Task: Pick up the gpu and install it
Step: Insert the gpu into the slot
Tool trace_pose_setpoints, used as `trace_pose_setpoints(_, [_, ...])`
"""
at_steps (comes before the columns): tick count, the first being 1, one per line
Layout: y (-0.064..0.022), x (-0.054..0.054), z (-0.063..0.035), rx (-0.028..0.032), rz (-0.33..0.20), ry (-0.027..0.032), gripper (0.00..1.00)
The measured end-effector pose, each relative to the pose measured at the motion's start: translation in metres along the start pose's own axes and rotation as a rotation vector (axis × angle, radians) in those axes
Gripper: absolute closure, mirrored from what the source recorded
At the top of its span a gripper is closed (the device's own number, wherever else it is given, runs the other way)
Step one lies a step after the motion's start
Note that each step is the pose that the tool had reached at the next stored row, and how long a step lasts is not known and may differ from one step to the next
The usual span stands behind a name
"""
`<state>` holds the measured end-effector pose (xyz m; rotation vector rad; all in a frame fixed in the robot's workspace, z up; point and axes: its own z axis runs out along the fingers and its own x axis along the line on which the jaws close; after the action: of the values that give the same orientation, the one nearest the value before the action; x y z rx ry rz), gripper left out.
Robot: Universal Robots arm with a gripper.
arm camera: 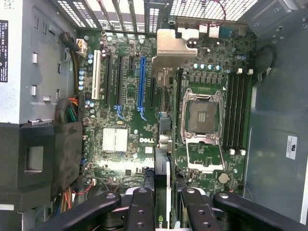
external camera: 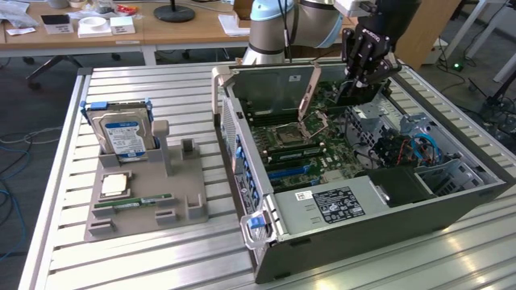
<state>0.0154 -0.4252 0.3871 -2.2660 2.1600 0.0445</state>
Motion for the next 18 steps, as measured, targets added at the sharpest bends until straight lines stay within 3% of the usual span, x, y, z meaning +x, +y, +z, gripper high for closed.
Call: trace_pose_setpoints(18, [0.0,0.0003,0.009,0.0,0.0,0.0001,0.74])
